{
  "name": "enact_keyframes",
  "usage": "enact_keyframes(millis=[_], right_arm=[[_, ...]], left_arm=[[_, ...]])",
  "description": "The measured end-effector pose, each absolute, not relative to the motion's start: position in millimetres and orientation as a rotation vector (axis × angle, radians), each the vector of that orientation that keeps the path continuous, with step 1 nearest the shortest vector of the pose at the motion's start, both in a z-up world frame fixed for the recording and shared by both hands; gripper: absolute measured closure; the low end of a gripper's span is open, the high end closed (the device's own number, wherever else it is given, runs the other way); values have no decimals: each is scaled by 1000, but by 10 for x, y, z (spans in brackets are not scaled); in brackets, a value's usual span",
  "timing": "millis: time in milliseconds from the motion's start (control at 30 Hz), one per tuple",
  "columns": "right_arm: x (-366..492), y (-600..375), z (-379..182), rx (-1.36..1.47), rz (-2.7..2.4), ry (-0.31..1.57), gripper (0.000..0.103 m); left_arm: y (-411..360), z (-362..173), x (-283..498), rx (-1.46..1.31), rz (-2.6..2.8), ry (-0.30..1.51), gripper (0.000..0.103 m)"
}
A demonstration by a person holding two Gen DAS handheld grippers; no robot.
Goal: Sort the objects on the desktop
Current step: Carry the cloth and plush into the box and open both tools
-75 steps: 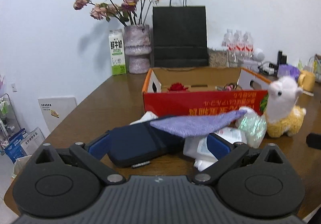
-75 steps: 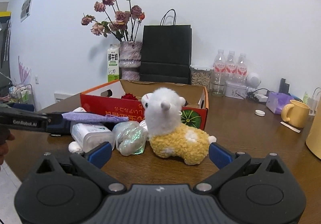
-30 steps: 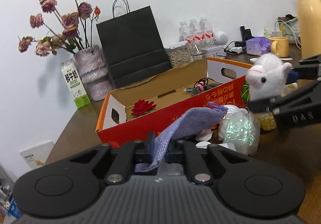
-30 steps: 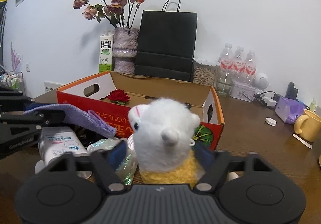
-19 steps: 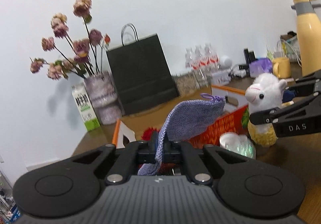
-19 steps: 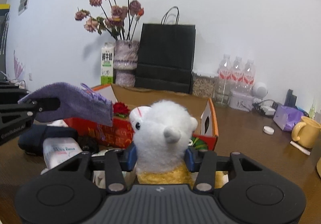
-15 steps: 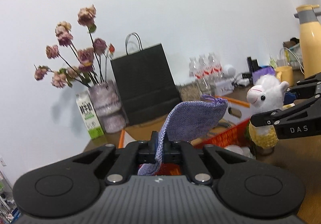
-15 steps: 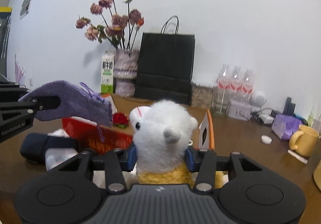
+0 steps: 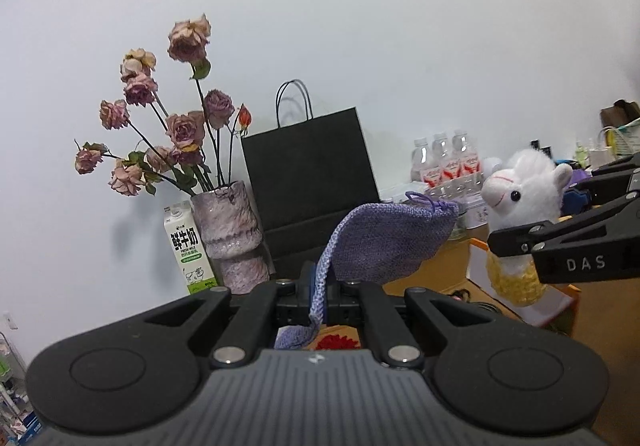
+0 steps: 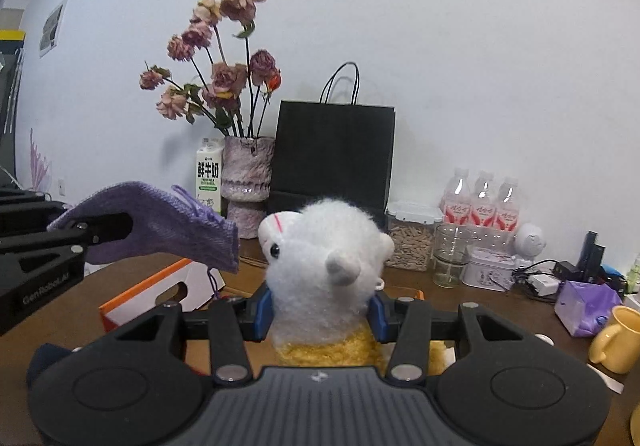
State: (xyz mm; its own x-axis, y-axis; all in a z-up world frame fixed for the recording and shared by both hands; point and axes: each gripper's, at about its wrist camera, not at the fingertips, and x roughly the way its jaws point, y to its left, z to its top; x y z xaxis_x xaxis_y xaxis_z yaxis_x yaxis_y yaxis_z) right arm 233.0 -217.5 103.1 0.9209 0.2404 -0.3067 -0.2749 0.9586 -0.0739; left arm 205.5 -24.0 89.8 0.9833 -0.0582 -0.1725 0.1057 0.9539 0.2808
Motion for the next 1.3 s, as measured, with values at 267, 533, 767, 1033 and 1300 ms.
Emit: enact_keyframes(millis=[267, 533, 767, 1033, 1300], right_arm=[[3024, -2087, 928, -139, 260, 395, 58], [3540, -2059, 758, -154, 265, 472, 58], [3859, -2017, 586, -162, 261, 547, 58], [4008, -1997, 468, -166, 268, 597, 57], [3986, -1973, 458, -187, 247, 611, 33]], left_arm=[[-294, 846, 2709, 342, -76, 262, 99], [-277, 692, 3217, 324, -74, 375, 99], [-322, 541, 3491, 321, -87, 459, 99], [-305, 392, 3635, 308, -83, 529, 99], [-323, 355, 3610, 330, -67, 526, 64]])
